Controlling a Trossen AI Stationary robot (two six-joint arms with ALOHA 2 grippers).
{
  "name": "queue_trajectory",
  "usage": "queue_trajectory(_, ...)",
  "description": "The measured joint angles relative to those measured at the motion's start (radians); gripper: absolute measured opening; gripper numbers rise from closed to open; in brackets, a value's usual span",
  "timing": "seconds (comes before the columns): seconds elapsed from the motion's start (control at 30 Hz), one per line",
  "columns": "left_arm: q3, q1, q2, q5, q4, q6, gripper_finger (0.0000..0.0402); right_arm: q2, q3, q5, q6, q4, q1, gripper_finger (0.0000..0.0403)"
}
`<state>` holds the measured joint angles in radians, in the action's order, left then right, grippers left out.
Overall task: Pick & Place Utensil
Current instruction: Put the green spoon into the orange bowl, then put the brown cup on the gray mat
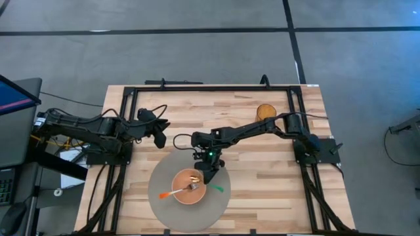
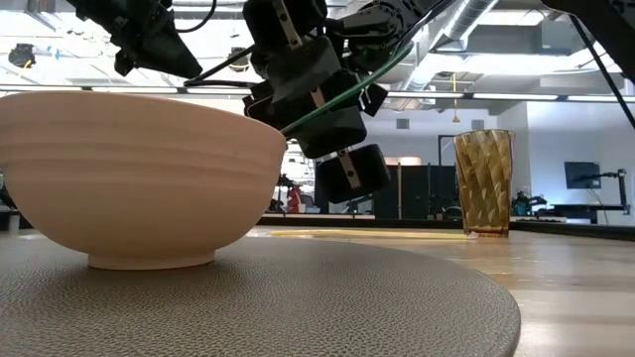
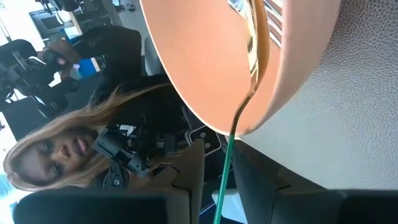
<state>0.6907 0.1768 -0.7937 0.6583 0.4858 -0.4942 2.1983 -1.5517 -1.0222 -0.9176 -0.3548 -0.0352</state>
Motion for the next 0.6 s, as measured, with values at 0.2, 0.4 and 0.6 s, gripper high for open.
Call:
queue_trajectory(0.2, 0.0, 0.0, 0.0, 0.0, 0.0, 0.0, 0.0081, 0.0, -0.013, -0.026, 0.009, 0.02, 0.009, 0.0089)
queue_trajectory(0.4, 0.0, 0.0, 0.0, 0.0, 0.001, 0.0, 0.0081, 0.0, -0.013, -0.049, 0.034, 0.056, 0.009, 0.0106)
queue_trajectory(0.6, 0.0, 0.0, 0.0, 0.0, 0.002, 0.0, 0.0081, 0.0, -0.013, -0.053, 0.042, 0.072, 0.023, 0.0128)
